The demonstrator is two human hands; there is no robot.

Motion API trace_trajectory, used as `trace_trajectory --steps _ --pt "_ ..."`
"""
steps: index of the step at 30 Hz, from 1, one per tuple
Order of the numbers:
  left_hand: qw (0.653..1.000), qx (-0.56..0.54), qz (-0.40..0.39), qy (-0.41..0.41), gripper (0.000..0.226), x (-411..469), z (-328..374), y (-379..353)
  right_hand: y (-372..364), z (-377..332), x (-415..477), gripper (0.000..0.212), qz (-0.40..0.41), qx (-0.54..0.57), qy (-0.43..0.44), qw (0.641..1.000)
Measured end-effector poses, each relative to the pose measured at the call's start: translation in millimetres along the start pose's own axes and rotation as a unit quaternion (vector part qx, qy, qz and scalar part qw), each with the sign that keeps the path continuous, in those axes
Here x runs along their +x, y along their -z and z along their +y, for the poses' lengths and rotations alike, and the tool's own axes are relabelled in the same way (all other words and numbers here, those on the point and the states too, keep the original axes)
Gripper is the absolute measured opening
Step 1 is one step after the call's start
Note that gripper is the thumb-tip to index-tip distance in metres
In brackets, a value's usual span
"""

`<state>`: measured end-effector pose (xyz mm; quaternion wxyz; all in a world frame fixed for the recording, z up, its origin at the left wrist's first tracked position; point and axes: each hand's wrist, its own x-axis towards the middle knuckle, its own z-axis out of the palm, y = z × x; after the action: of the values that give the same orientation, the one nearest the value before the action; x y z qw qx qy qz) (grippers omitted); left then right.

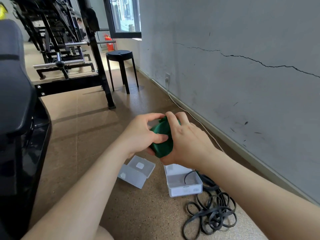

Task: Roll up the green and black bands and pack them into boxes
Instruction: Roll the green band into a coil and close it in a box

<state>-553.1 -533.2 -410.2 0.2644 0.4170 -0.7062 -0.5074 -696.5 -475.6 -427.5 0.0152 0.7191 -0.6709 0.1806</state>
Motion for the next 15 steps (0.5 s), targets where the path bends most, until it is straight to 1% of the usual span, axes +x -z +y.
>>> trace_trajectory --steps 2,4,8,9,12,13,15 --pt "1.0 0.008 -0.017 0.016 0.061 -1 -5 10 -9 -4 4 0.098 -0.007 0.033 -0.001 0.999" --pt "0.998 0.029 -0.041 0.037 0.063 -2 -11 20 -18 -9 5 0.101 -0.031 0.077 -0.005 0.997" --pt "0.986 0.075 -0.108 0.105 0.065 2 -21 33 -40 -12 5 0.107 -0.079 0.173 -0.039 0.981" --pt "0.98 0.073 -0.134 0.125 0.062 4 -23 36 -47 -12 6 0.106 -0.088 0.203 -0.047 0.974" --pt "0.961 0.052 -0.206 0.175 0.039 7 -33 42 -70 -10 6 0.098 -0.12 0.279 -0.069 0.95" --pt "0.959 0.047 -0.21 0.187 0.037 8 -39 43 -79 -11 6 0.096 -0.129 0.299 -0.08 0.942" --pt "0.958 0.042 -0.195 0.204 0.041 9 -58 47 -99 -15 6 0.092 -0.142 0.334 -0.107 0.925"
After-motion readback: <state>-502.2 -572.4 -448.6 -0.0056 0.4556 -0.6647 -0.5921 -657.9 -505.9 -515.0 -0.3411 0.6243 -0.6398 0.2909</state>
